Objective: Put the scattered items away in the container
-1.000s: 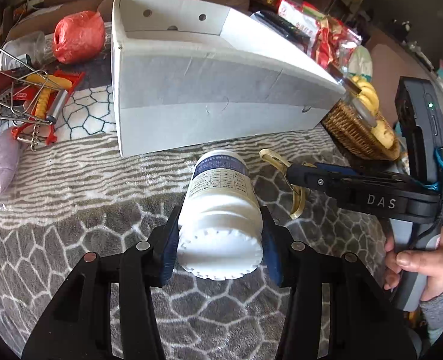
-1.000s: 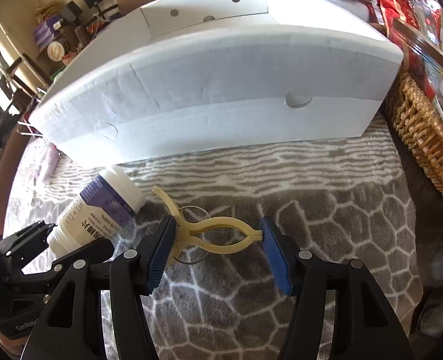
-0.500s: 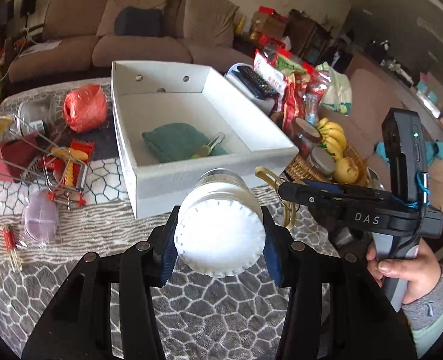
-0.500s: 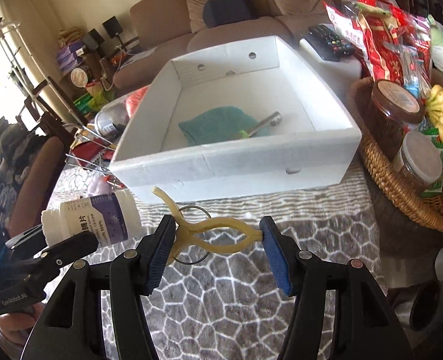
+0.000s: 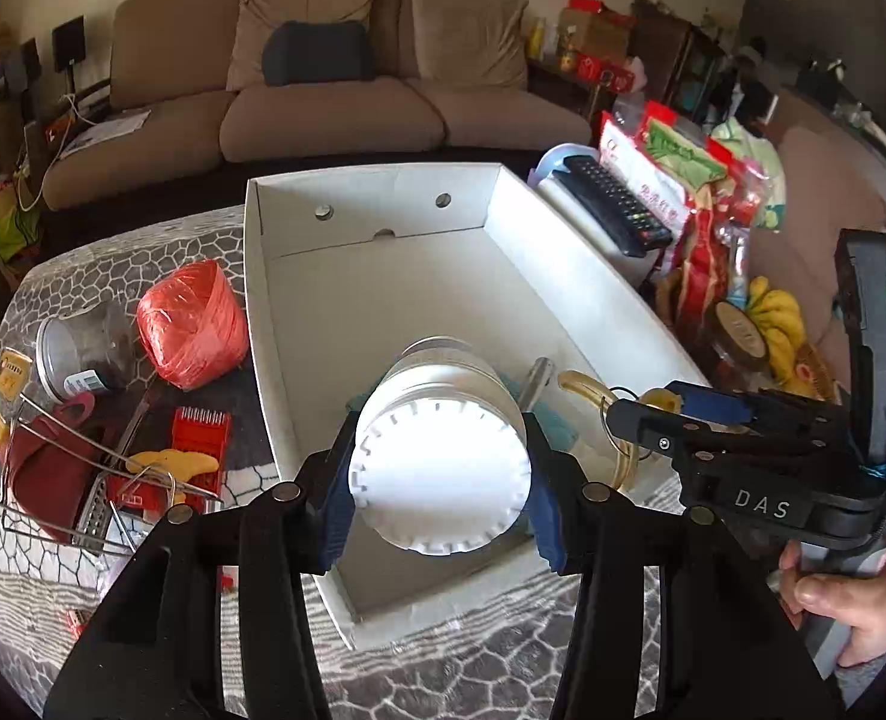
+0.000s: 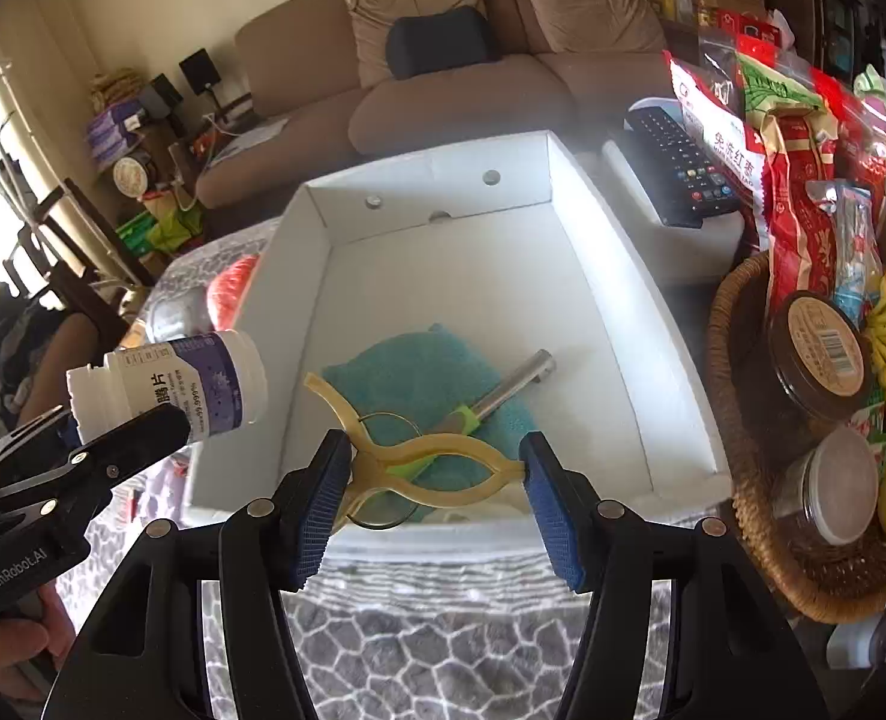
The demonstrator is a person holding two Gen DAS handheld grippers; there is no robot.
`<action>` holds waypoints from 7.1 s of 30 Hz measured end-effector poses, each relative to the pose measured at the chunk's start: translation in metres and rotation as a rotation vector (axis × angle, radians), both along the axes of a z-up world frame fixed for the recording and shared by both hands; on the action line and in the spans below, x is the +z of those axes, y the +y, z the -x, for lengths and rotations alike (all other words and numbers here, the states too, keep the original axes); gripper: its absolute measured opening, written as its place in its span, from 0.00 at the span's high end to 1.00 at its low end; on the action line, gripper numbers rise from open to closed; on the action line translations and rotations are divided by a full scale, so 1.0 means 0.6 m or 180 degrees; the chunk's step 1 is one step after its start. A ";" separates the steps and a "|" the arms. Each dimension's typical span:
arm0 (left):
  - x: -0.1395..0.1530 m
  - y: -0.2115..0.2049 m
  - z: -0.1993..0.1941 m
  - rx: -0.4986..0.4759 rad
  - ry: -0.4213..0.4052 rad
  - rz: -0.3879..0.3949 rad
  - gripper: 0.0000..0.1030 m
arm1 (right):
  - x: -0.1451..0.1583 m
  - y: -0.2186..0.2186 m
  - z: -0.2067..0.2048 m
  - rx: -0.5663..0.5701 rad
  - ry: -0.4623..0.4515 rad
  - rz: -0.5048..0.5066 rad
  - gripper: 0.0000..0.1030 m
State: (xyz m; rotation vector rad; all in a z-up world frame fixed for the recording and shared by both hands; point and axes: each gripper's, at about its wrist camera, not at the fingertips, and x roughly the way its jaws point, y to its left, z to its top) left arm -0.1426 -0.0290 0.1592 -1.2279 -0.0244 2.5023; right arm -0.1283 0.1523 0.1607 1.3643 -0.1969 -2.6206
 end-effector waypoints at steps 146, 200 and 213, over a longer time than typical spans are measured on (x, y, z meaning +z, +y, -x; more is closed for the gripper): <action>-0.076 -0.336 -0.203 0.0544 -0.0180 -0.0717 0.80 | -0.019 -0.281 -0.183 0.0613 0.0552 0.0195 0.71; -0.022 -0.321 -0.160 0.0921 -0.0261 -0.0506 0.00 | 0.034 -0.088 -0.114 0.0306 0.0419 0.0315 0.02; -0.071 -0.525 -0.172 0.1575 -0.0354 -0.0582 0.00 | -0.029 -0.352 -0.160 0.0999 0.0366 0.0444 0.00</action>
